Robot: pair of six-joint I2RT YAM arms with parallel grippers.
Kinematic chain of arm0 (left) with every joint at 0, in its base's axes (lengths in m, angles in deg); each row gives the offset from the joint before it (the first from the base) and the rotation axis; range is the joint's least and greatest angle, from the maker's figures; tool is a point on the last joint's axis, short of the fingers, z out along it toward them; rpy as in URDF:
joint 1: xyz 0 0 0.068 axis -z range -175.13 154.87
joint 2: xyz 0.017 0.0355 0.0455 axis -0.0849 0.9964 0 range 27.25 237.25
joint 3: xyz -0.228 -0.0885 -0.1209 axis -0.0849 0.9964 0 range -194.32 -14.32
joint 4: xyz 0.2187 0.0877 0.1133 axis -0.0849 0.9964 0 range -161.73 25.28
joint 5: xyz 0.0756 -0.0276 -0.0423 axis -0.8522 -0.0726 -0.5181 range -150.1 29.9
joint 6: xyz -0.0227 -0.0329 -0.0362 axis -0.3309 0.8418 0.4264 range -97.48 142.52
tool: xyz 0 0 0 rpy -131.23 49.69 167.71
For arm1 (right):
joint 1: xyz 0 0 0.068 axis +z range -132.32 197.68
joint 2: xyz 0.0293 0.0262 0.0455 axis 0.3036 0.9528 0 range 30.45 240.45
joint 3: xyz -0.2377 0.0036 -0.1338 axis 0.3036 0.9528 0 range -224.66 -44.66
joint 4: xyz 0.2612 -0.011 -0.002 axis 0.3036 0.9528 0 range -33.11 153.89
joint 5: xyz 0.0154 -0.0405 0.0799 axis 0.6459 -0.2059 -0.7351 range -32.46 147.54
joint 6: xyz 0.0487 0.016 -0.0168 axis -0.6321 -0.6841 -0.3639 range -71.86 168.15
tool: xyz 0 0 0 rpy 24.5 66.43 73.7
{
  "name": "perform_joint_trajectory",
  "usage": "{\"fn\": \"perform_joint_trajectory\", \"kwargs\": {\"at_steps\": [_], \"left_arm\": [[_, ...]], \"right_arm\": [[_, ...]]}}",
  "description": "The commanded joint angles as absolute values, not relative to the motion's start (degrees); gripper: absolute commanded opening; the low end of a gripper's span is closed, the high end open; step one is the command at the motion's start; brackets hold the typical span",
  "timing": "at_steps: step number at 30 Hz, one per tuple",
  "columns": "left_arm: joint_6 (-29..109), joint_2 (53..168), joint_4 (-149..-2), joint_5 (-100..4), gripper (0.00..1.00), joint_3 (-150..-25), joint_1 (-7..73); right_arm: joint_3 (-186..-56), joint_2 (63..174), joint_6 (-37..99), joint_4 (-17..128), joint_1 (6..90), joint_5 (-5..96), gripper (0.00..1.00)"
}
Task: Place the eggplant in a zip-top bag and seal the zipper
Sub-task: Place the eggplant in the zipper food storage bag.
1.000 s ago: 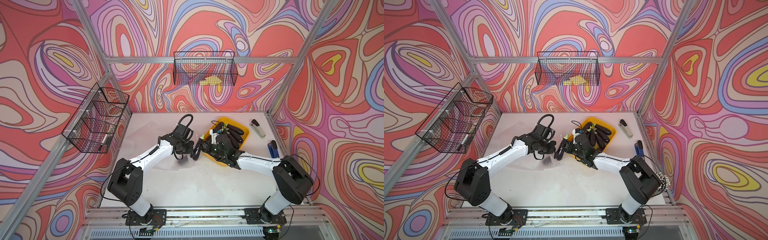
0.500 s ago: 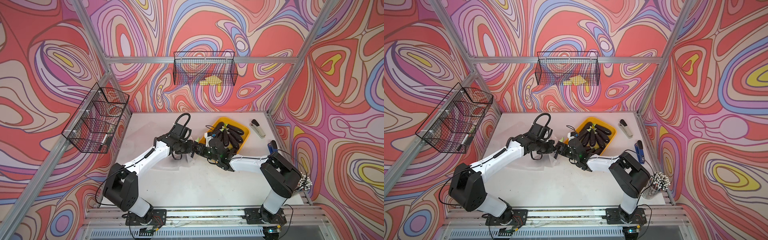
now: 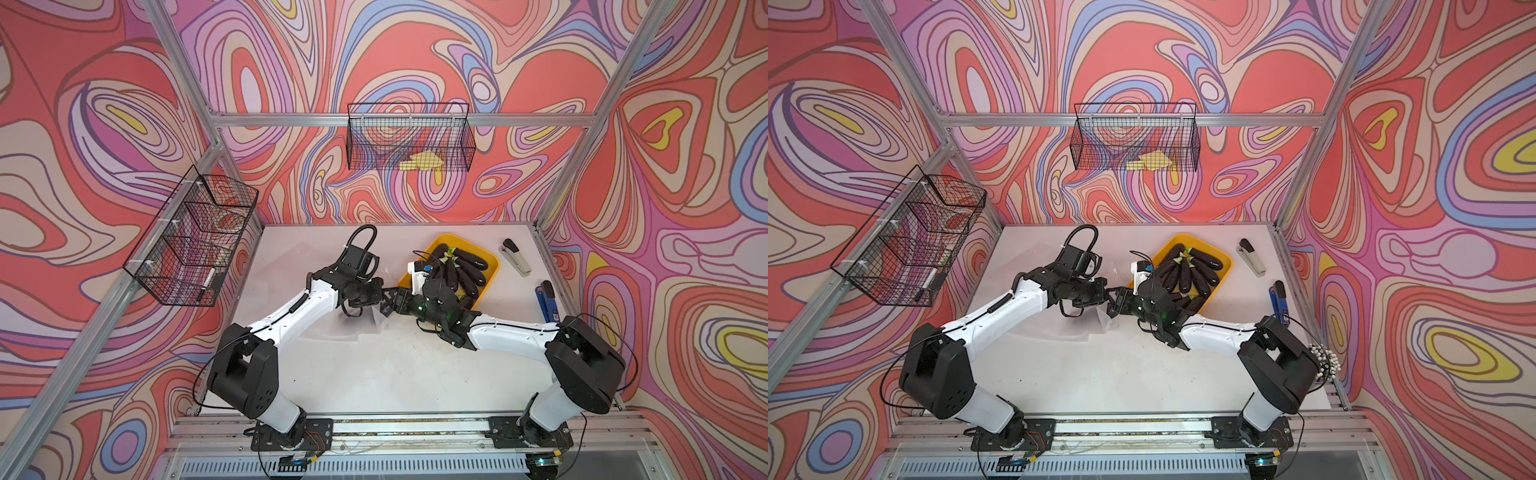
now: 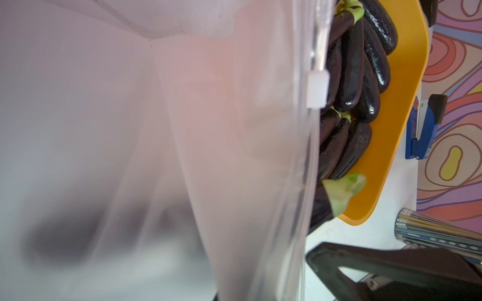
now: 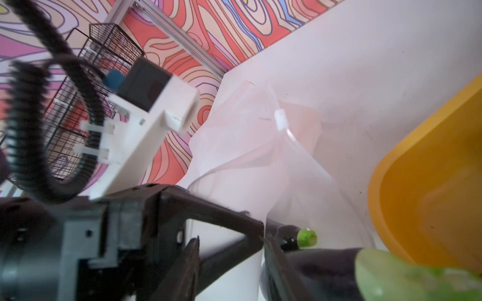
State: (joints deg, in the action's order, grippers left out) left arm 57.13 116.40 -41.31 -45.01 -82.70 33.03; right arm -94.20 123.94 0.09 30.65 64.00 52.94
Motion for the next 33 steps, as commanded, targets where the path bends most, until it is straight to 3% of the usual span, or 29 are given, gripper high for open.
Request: {"fn": "perform_joint_trajectory", "kwargs": {"at_steps": [1,6,11,15,25,29,33], "left_arm": [[57.6,116.3,-41.7,-44.8,0.0,-84.5,32.8],[55.6,116.0,-40.5,-46.8,0.0,-83.9,32.8],[54.4,115.9,-40.1,-47.7,0.0,-83.4,32.9],[54.5,115.7,-40.7,-47.1,0.0,-83.2,33.0],[54.2,114.5,-42.2,-46.0,0.0,-82.1,33.2],[54.0,114.1,-41.6,-47.5,0.0,-82.2,33.2],[54.3,114.1,-41.8,-48.5,0.0,-82.3,33.2]], "right_arm": [[-92.5,125.4,0.2,31.1,64.3,53.5,0.43],[-93.1,117.5,5.0,40.2,62.5,58.7,0.51],[-97.1,112.8,9.9,51.5,58.4,59.0,0.53],[-97.8,114.8,11.1,54.3,54.3,54.2,0.44],[-102.8,126.3,10.0,49.3,54.2,44.3,0.28],[-106.5,129.2,10.7,50.8,55.3,41.1,0.27],[-107.4,130.1,8.8,49.5,55.6,40.1,0.33]]}}
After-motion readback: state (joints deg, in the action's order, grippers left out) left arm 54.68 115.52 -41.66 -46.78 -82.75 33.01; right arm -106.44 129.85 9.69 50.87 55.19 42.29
